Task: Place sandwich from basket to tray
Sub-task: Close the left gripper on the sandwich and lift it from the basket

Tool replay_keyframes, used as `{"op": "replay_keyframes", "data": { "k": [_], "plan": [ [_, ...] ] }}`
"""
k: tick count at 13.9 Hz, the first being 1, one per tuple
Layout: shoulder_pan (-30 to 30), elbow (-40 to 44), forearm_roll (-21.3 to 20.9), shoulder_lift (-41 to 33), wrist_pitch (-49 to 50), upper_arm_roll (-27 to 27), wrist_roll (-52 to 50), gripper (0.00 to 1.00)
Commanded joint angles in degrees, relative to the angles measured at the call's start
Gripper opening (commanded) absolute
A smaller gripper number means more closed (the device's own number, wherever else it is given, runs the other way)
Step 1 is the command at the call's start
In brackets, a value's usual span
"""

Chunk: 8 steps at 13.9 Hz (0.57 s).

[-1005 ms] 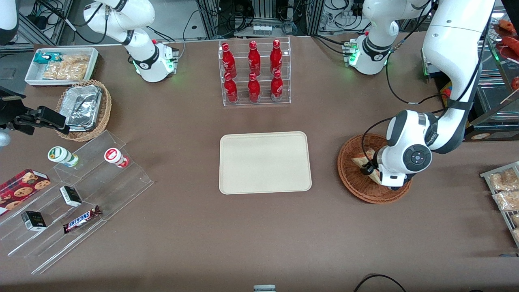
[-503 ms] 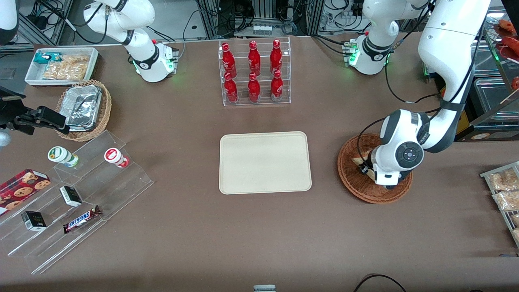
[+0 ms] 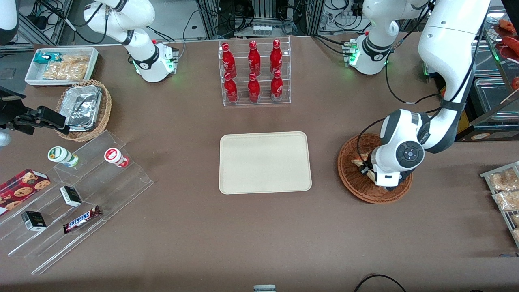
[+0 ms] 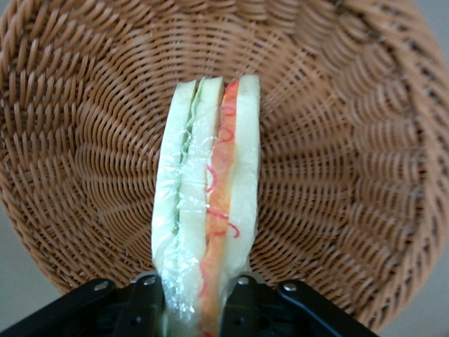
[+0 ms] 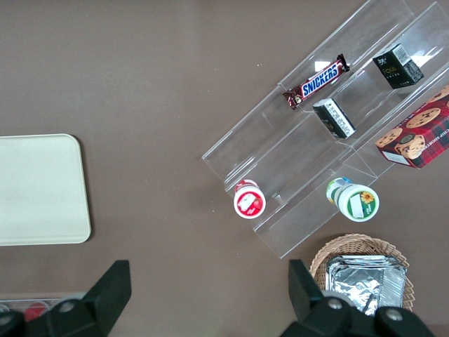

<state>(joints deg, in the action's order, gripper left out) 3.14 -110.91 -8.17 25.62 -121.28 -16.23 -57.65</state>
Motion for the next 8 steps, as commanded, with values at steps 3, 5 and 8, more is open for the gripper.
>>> {"op": "replay_keyframes", "data": {
  "k": [3, 5, 8],
  "plan": [
    [-0.68, 1.13, -1.68, -3.91, 1.48, 0.05, 5.26, 0.16],
    [-0.76, 2.45, -1.68, -5.58, 2.00, -0.03, 6.58, 0.16],
    [-1.20, 8.50, -1.33, -6.02, 9.71, -0.64, 6.77, 0.16]
  ]
}}
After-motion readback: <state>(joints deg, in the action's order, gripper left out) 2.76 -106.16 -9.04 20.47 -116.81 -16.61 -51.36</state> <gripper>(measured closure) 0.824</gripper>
